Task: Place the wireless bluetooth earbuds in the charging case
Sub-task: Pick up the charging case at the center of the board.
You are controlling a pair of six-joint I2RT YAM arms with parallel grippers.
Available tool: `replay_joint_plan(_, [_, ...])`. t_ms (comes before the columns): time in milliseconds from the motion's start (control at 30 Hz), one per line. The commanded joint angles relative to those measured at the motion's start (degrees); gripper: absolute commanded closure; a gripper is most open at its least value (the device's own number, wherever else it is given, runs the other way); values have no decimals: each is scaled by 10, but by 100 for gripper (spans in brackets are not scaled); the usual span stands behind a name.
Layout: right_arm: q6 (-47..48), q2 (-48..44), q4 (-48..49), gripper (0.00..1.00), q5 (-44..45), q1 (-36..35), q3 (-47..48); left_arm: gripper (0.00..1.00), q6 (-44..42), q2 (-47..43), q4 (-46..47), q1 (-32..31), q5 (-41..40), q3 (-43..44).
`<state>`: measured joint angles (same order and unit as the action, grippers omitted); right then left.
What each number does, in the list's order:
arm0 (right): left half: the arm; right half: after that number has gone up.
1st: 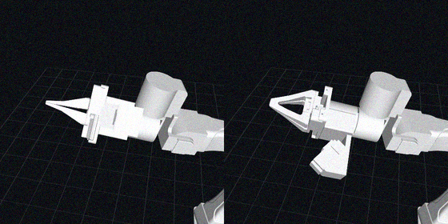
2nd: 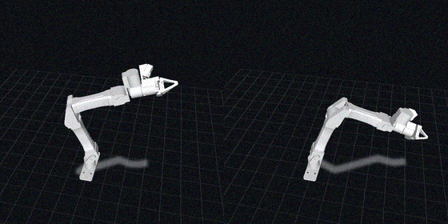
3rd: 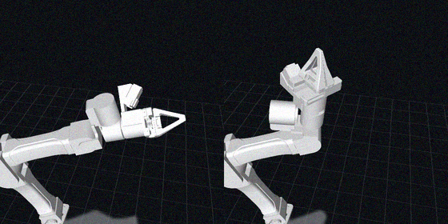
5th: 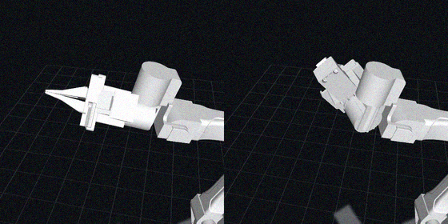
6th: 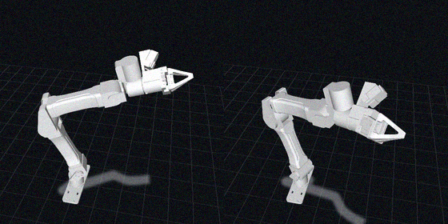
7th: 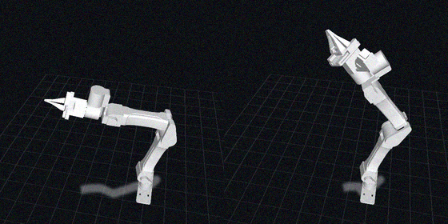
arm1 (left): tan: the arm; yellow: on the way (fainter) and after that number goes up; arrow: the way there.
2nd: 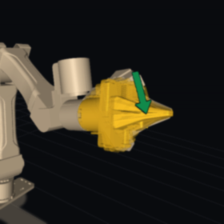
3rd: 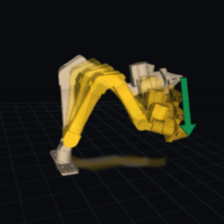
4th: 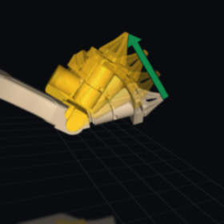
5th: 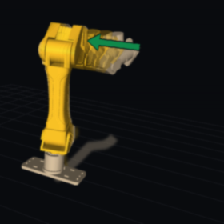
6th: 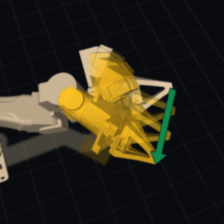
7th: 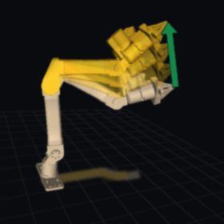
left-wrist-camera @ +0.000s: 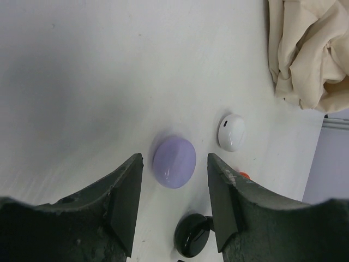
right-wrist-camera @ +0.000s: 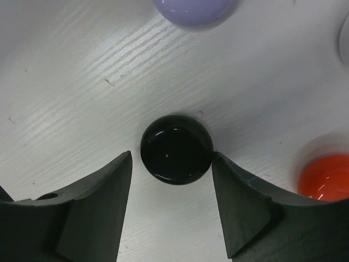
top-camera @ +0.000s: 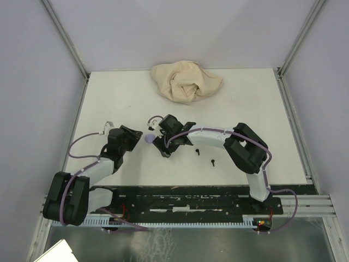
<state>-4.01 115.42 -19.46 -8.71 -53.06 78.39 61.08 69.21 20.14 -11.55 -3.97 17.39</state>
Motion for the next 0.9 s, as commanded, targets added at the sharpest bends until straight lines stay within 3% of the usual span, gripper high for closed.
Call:
replay_joint_plan(0, [3,10,-5,34,26,-6,24,43,-25,-46,-34,7,-15,4])
replay_joint_plan(367, [15,-6,15,71,69,-8,2,43,-23,-74,-68,12,23,36])
replay_joint_plan(600, [38,-123,130,75,60,8,-80,43,-23,-31,-20,11,166,78])
replay_joint_plan(867, [47,-201,118,75,-51,67,-99,44,18,60,158,4,328,95])
